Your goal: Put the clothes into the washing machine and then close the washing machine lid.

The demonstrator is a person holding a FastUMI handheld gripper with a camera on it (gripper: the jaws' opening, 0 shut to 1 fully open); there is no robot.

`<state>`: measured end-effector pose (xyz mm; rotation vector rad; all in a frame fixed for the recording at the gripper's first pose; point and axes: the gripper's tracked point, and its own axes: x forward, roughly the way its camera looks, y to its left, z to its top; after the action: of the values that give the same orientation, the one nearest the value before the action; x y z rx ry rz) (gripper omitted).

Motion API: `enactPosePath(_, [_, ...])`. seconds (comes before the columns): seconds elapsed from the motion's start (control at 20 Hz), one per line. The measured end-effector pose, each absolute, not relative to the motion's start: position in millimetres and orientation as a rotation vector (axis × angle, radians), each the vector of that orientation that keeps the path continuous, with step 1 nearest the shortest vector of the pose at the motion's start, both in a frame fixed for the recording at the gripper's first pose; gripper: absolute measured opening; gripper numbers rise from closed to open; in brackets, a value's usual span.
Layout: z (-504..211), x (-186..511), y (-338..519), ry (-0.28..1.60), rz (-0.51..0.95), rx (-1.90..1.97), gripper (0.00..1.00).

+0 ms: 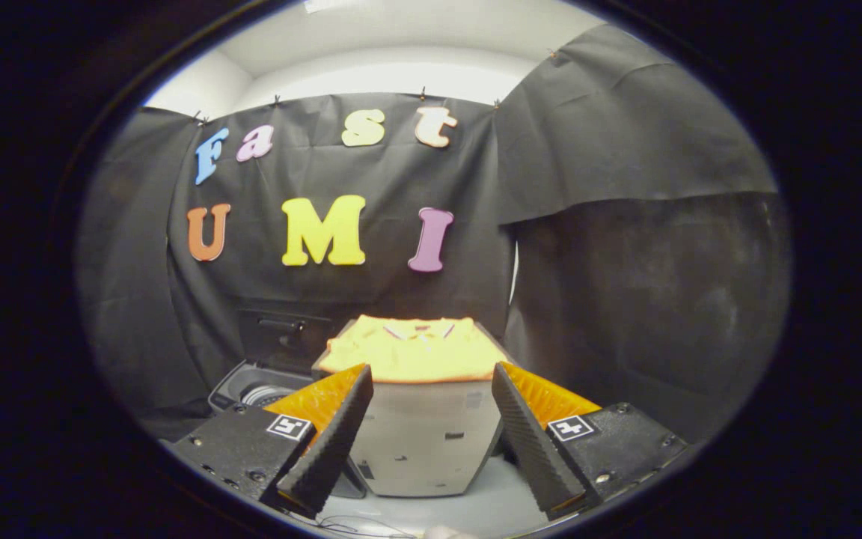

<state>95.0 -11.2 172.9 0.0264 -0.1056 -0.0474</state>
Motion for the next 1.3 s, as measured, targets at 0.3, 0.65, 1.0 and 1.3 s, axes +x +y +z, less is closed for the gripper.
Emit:
enactPosePath(0.3, [243,181,-17,-0.093,-0.014,0.06,1.0])
enactPosePath(0.65, [274,305,-13,-0.033,0.021,0.011,1.0])
enactPosePath(1.0, [237,409,-4,0.168,0.049,0.02,1.0])
enactPosePath(1.3, [177,463,-15,0.392,0.051,0.02,1.0])
